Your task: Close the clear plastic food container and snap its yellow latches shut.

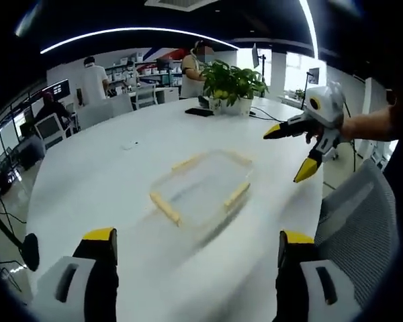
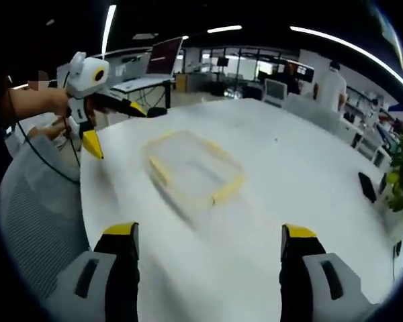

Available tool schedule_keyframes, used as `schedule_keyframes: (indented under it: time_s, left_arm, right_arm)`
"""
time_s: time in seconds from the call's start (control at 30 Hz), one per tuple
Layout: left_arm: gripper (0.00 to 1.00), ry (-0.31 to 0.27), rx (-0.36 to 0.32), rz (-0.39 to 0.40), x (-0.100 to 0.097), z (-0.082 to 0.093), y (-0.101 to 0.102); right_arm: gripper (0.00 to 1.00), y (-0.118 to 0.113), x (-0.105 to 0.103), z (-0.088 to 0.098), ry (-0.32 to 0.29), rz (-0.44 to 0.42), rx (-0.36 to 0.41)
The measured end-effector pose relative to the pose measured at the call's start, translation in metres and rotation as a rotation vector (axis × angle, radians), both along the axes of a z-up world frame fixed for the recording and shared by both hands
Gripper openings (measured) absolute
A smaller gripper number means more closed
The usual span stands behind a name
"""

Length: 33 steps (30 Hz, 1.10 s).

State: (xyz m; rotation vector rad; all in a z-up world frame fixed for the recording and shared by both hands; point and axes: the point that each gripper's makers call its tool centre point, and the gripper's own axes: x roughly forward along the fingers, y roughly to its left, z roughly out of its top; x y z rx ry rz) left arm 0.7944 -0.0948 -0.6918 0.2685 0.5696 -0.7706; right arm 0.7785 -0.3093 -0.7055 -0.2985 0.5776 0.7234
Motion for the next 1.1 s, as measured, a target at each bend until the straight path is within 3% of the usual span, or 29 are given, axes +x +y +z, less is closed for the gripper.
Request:
schedule_keyframes:
  time_s: [0.53, 1.1]
  left_arm:
    - [0.99, 0.015, 0.042, 0.048, -0.028, -0.001, 0.03]
    - [0.99, 0.007, 0.048, 0.059, -0.037, 0.0, 0.033]
  right_arm:
    - [0.97, -0.02, -0.031, 0.001, 0.001, -0.055, -0.011]
    - [1.0, -0.026, -0.041, -0.003, 0.007, -0.065, -0.027]
